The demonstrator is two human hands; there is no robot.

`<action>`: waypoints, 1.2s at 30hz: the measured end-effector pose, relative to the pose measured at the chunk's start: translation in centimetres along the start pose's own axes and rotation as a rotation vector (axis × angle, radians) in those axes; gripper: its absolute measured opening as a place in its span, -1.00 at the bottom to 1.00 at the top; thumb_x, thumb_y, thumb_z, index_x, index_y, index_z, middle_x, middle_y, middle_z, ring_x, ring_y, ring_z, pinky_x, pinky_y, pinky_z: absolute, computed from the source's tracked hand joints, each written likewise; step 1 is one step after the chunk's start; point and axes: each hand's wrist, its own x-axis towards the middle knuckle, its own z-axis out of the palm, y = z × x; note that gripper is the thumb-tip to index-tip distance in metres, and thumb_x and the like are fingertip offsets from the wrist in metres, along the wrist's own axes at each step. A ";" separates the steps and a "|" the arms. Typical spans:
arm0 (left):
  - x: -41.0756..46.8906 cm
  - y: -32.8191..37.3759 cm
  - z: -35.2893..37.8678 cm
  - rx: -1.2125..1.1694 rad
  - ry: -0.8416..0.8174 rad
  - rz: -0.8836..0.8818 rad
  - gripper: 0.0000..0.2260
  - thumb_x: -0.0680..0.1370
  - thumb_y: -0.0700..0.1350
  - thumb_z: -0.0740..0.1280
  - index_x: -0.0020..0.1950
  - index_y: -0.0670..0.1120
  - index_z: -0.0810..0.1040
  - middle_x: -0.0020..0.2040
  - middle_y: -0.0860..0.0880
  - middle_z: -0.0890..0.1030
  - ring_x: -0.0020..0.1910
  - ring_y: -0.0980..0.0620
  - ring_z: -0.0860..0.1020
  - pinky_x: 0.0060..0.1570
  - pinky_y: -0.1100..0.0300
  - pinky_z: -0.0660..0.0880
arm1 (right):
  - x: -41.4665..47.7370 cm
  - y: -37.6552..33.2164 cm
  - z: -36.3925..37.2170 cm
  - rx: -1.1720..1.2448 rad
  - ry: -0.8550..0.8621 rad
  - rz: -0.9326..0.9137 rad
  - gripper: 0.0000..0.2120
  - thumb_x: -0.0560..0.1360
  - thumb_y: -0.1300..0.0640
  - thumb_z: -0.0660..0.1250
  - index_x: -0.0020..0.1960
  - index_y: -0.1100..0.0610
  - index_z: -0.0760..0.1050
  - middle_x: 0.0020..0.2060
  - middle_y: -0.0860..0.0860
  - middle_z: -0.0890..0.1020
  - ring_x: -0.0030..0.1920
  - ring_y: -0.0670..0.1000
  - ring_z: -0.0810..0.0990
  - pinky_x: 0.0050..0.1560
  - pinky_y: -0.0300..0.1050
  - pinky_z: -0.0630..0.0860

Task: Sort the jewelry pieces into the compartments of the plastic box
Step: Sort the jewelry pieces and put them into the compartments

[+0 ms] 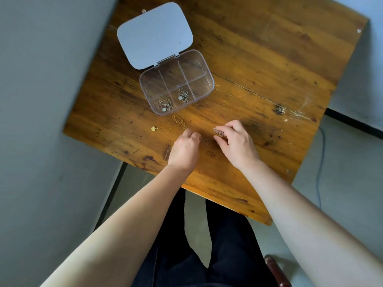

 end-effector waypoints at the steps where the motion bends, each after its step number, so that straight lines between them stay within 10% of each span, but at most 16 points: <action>1: 0.2 0.1 0.0 0.022 -0.030 -0.004 -0.82 0.57 -0.35 0.26 0.12 -0.23 0.58 0.04 -0.19 0.53 -0.03 -0.23 0.55 -0.09 0.02 0.45 | 0.1 0.0 0.0 -0.002 0.002 -0.011 -0.79 0.54 0.15 0.45 0.14 0.21 0.65 0.04 0.12 0.55 -0.03 0.10 0.60 -0.01 -0.09 0.59; 12: -2.3 -2.6 -2.6 -0.149 0.010 -0.096 -0.89 0.64 -0.29 0.19 0.07 -0.27 0.50 0.00 -0.22 0.53 -0.10 -0.21 0.52 -0.11 -0.04 0.49 | 4.0 -4.0 -1.9 0.276 0.083 0.221 -0.95 0.49 0.13 0.44 -0.05 0.04 0.66 -0.22 -0.12 0.69 -0.22 -0.15 0.62 -0.16 -0.47 0.43; 18: -3.7 -4.2 -3.6 -0.189 0.195 -0.193 -0.90 0.61 -0.26 0.24 0.07 -0.21 0.54 0.01 -0.14 0.60 -0.16 -0.10 0.56 -0.20 0.24 0.37 | 8.8 -9.9 -4.6 0.678 0.244 0.131 -0.77 0.46 0.15 0.40 0.11 0.02 0.66 -0.21 -0.14 0.70 -0.20 -0.16 0.66 -0.10 -0.30 0.58; 26: -2.0 -4.0 -8.0 -0.235 0.491 -0.079 -0.94 0.55 -0.28 0.33 -0.02 -0.15 0.56 -0.13 -0.01 0.57 -0.22 0.17 0.46 -0.19 0.50 0.33 | 11.5 -10.4 -1.5 0.285 -0.114 0.140 -0.72 0.63 0.07 0.29 0.28 0.12 0.61 0.18 0.02 0.68 0.17 -0.01 0.62 0.05 -0.39 0.38; 36: 3.2 -2.6 -12.5 -0.403 0.640 -0.089 -0.90 0.54 -0.15 0.35 0.03 -0.07 0.61 -0.16 0.11 0.61 -0.28 0.27 0.53 -0.28 0.48 0.42 | 7.7 -7.0 -1.0 0.017 0.159 -0.047 -0.77 0.54 0.23 0.37 0.19 0.17 0.64 0.20 0.09 0.57 0.19 0.16 0.53 0.06 0.02 0.58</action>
